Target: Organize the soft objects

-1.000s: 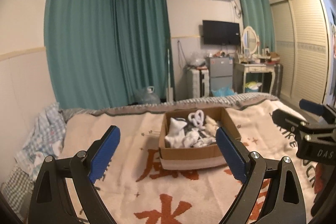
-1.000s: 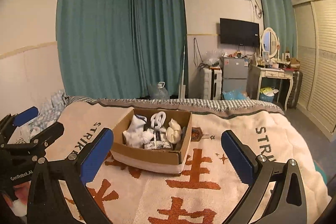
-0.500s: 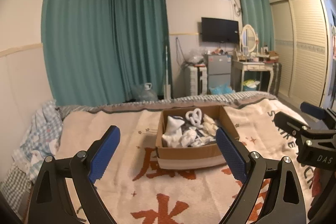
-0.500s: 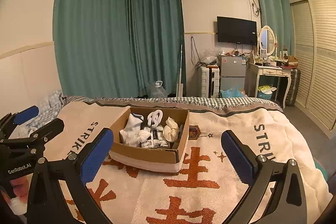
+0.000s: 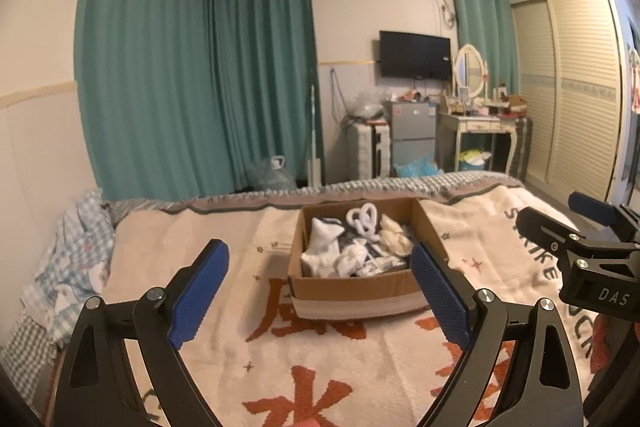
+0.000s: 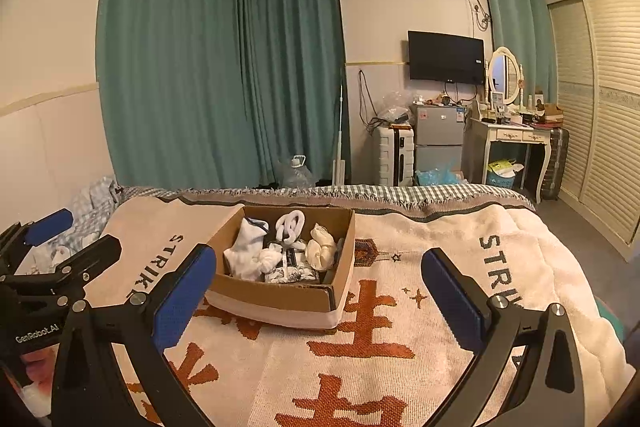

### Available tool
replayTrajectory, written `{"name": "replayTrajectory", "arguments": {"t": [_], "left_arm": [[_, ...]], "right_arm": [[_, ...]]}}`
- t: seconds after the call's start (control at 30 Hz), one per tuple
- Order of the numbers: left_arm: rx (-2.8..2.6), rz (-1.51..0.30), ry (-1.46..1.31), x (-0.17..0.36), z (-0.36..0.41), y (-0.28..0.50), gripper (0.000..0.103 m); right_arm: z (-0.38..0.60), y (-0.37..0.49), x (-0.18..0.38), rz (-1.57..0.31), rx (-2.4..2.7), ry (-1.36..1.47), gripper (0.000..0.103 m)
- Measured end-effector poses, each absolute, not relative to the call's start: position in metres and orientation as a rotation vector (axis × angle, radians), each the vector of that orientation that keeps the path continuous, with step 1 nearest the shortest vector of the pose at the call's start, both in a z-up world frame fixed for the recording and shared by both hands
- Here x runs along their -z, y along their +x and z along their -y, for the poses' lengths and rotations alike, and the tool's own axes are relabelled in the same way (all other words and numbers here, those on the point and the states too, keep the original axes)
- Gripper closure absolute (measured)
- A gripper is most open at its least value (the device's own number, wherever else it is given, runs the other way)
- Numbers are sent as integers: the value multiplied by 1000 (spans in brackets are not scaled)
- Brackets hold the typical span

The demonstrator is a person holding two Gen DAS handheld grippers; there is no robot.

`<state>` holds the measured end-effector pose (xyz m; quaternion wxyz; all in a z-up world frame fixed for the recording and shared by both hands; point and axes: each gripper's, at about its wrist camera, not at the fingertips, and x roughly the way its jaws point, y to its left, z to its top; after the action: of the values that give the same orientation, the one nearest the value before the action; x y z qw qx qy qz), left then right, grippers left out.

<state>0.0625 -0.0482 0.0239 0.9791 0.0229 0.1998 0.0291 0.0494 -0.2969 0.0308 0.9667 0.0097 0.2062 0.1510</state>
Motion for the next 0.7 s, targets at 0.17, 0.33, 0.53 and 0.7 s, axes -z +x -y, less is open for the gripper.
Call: {"name": "replayTrajectory", "arguments": {"t": [0.17,0.33,0.53,0.7], "left_arm": [[-56,-395,52,-23,48,62,9],[-50,-399,49,-22,48,62,9],[-51,-400,42,-21,46,62,9],[-43,-407,32,-21,45,62,9]], "right_arm": [[298,51,-30,-424,-293,24,0],[299,51,-30,-422,-291,27,0],[298,51,-29,-427,-292,19,0],[296,51,-28,-433,-294,18,0]]}}
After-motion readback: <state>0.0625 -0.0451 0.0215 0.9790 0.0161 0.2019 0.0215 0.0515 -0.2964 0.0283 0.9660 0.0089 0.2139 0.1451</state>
